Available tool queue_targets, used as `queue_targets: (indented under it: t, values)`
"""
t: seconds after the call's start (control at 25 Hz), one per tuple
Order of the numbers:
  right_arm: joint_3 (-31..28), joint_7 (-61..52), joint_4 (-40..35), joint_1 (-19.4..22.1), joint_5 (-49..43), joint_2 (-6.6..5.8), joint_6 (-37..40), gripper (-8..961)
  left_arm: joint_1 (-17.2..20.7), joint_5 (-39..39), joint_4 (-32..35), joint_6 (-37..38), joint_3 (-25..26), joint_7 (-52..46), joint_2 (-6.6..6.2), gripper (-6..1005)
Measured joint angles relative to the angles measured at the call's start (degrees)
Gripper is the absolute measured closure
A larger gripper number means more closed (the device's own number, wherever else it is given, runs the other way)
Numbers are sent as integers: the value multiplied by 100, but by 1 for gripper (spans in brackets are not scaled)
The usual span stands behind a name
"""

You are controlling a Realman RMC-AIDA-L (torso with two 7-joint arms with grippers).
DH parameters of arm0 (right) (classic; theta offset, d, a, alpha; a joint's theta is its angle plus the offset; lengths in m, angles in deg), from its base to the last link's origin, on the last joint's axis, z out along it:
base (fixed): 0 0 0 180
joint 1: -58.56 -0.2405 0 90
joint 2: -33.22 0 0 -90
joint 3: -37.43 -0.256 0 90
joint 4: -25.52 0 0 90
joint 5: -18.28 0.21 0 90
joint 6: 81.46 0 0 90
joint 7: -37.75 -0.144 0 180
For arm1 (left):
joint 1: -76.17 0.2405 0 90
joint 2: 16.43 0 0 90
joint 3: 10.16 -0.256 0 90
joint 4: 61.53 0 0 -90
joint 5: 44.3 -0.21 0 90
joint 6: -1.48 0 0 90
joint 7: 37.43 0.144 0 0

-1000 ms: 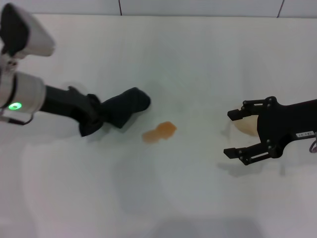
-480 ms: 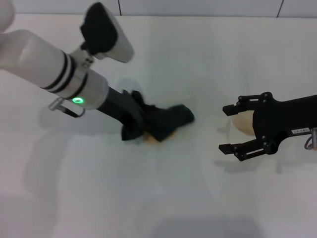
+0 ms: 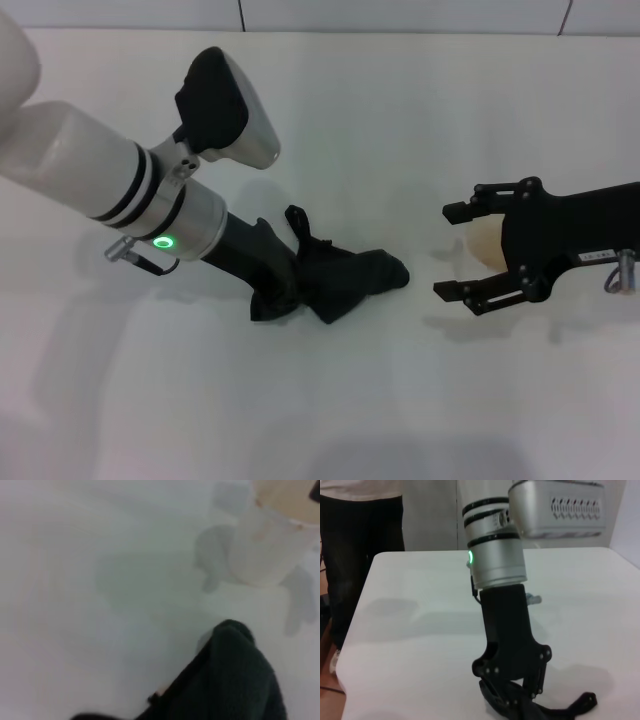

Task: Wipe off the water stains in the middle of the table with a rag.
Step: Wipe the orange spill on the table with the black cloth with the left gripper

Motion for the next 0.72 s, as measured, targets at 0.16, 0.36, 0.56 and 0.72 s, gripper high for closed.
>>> queue_targets:
  t: [0.16,0.36,0.56,0.72]
  values:
    - [123,0,6,-7,31,0,-113,96,114,-299,21,-207,368,-111,-42,895]
    - [182,-10,8,-10,36,0,-166,96,175,-908,136,-241,1334,-114,-47,895]
    - [254,-14,11,-49,37,0,-198,96,153,-920,188,-205,1356,-74,-43,895]
    - [320,-15,15,-61,37,0,-248,96,94,-742,166,-197,958,-72,-18,895]
